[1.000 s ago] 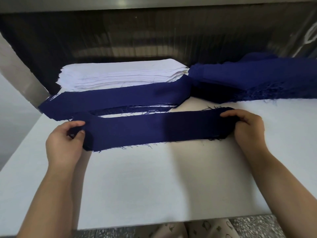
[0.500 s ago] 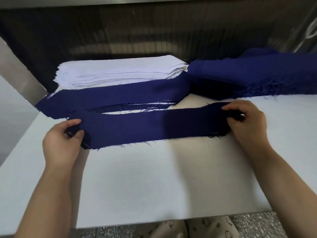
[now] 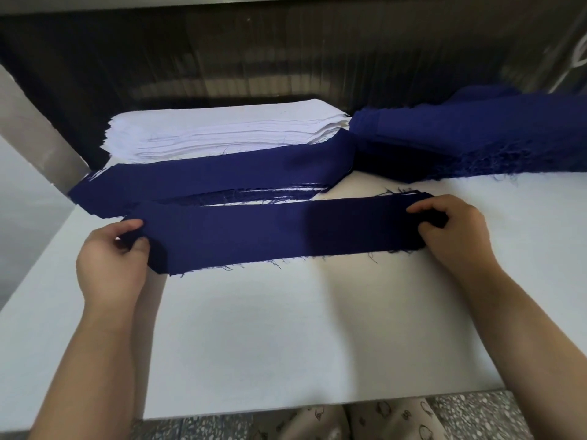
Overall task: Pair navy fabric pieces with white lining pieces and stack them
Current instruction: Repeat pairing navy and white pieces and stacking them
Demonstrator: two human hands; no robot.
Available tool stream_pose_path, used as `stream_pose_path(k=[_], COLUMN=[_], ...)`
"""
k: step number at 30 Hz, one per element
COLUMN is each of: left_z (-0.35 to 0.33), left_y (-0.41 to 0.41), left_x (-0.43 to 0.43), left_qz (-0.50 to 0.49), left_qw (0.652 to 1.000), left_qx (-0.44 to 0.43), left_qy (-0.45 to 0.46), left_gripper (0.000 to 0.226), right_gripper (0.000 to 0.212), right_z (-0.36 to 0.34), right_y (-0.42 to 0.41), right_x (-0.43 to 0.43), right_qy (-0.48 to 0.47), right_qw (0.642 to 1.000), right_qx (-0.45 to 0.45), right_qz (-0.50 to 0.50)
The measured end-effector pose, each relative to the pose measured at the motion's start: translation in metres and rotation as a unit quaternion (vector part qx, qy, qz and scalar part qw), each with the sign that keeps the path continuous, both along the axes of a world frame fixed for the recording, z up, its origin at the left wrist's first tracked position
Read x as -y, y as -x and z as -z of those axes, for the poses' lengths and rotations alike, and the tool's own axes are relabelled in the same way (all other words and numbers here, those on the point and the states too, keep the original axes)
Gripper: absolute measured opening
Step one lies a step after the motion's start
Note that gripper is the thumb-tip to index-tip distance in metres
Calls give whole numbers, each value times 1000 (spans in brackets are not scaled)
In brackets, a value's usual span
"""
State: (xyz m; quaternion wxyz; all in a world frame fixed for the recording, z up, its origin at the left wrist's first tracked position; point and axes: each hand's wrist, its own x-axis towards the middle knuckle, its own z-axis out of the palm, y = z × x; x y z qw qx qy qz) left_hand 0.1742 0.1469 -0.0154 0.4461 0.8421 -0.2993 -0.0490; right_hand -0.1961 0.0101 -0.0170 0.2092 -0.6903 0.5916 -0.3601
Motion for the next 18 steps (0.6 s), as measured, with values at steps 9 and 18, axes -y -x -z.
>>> stream_pose_path(k=[9,18], left_z=[-1,0], left_y=[-1,-2], left_x=[0,-2], left_qz=[-1,-8], left_qw=[1000,999], left_qx=[21,31], left_qy=[-21,29], left_gripper=[30,27], right_gripper=[35,42], right_z=[0,-2], right_y=[-3,0], right_x=[-1,-2], right_qy=[10,13], right_qw=[1000,999], right_qx=[-26,21], right_qz=[-7,43])
